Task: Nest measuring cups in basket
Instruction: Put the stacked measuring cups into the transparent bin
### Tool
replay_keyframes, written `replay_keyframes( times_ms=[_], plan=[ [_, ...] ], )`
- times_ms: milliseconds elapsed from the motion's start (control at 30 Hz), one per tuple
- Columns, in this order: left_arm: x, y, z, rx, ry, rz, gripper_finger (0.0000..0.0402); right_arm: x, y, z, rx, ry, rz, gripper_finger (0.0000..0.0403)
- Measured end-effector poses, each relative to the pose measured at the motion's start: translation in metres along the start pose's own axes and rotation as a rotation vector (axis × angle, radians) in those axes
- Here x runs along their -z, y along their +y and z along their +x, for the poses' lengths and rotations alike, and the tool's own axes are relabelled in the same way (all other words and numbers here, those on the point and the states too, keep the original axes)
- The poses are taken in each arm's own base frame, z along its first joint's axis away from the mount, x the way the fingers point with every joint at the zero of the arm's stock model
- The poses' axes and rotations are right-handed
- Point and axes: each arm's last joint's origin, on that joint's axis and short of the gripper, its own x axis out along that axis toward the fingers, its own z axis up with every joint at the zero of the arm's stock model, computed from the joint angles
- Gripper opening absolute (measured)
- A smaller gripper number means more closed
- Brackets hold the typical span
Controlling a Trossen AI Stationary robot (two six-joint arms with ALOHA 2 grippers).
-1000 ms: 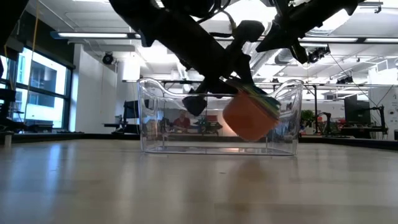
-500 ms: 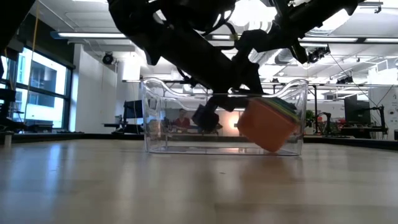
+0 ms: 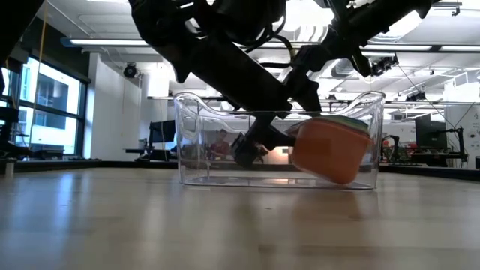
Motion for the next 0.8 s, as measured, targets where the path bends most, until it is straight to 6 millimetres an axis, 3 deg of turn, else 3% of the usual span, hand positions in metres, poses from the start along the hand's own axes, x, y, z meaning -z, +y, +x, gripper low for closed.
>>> replay_keyframes(
  times_ms=[800],
  plan=[
    [-0.013,0.002,0.010,0.006,0.139,0.131,0.0233,0.000,0.000,0.000,-0.001,0.001,0.003,0.0000]
  ],
)
